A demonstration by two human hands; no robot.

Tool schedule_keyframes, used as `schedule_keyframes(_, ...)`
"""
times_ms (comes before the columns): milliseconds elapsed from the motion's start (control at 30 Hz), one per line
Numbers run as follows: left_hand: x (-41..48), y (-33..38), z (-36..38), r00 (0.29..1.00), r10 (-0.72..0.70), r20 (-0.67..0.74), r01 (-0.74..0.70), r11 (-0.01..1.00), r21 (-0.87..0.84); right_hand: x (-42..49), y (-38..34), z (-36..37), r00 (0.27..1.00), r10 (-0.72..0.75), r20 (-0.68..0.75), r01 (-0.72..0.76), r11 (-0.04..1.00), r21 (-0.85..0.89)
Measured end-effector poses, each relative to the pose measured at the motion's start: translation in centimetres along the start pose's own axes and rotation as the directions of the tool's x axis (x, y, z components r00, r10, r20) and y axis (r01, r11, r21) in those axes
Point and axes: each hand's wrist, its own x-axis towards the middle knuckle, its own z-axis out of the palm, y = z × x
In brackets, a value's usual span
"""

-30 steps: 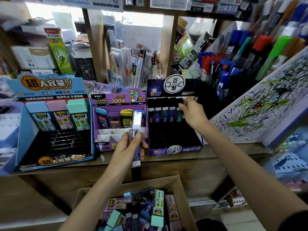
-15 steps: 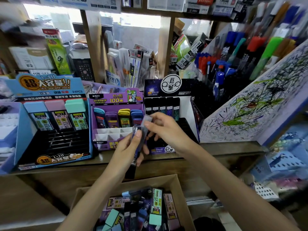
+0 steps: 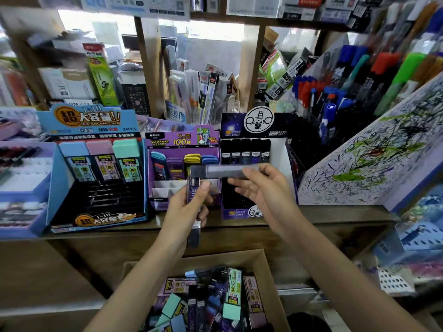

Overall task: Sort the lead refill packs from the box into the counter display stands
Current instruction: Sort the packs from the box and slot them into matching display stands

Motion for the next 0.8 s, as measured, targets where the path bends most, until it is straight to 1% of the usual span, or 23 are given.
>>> schedule_keyframes(100,0.1,0.3,0.4,1.0,0.002,-0.03,-0.004,0.998,-0.068,-1.3,1.3,-0.1,0.998,0.032,0.046,-0.032,0.999,0.013)
schedule_keyframes(200,0.0,0.6,0.5,0.999,0.014,-0.028,-0.017,0.994,-0.105,-2.2,2.1,-0.6,0.996,0.051,0.067,-0.045,0.995,-0.086)
schedule_keyframes(267,0.0,0.7,0.5,1.0,0.016,-0.021,-0.019,0.991,-0.135,-2.6,2.3,-1.0,0.99,0.084,0.114,-0.071,0.991,-0.114)
schedule_keyframes(333,0.1,0.7,0.5,1.0,0.02,-0.019,-0.023,0.99,-0.137,-2.9,2.3,-1.3,0.977,0.118,0.179,-0.1,0.989,-0.107)
schedule_keyframes(400,0.2,0.7,0.4,0.999,0.015,-0.03,-0.019,0.993,-0.112,-3.2,2.3,-1.4,0.964,0.141,0.225,-0.112,0.984,-0.136)
schedule_keyframes(433,0.2,0.6,0.4,0.999,0.009,-0.036,-0.013,0.995,-0.102,-3.3,2.4,-1.3,0.964,0.137,0.228,-0.092,0.976,-0.197)
schedule_keyframes(467,0.3,0.5,0.5,0.999,0.002,-0.038,-0.005,0.996,-0.089,-3.4,2.5,-1.2,0.972,0.105,0.208,-0.035,0.949,-0.314)
schedule_keyframes(500,0.3,0.5,0.6,0.999,-0.007,-0.038,0.005,0.998,-0.068,-3.5,2.5,-1.0,0.982,0.046,0.182,0.044,0.885,-0.463)
schedule_keyframes(533,0.3,0.4,0.7,0.999,-0.018,-0.035,0.017,0.999,-0.041,-3.5,2.5,-0.6,0.985,-0.024,0.171,0.122,0.797,-0.591)
schedule_keyframes(567,0.3,0.3,0.8,0.999,-0.027,-0.034,0.027,1.0,-0.017,-3.6,2.5,-0.2,0.979,-0.093,0.179,0.191,0.712,-0.675)
schedule_keyframes(600,0.3,0.2,1.0,0.999,-0.032,-0.034,0.032,0.999,0.0,-3.6,2.5,0.2,0.968,-0.147,0.204,0.25,0.653,-0.715)
schedule_keyframes(667,0.2,0.1,1.0,0.999,-0.026,-0.021,0.027,0.999,0.018,-3.5,2.4,0.8,0.947,-0.205,0.248,0.321,0.597,-0.735)
schedule_keyframes(733,0.1,0.3,0.8,1.0,0.003,0.027,-0.003,1.0,0.02,-3.2,2.2,1.0,0.941,-0.225,0.254,0.339,0.576,-0.744)
schedule_keyframes(800,0.0,0.6,0.5,0.997,0.035,0.075,-0.035,0.999,-0.008,-3.0,1.9,0.7,0.946,-0.199,0.258,0.325,0.608,-0.724)
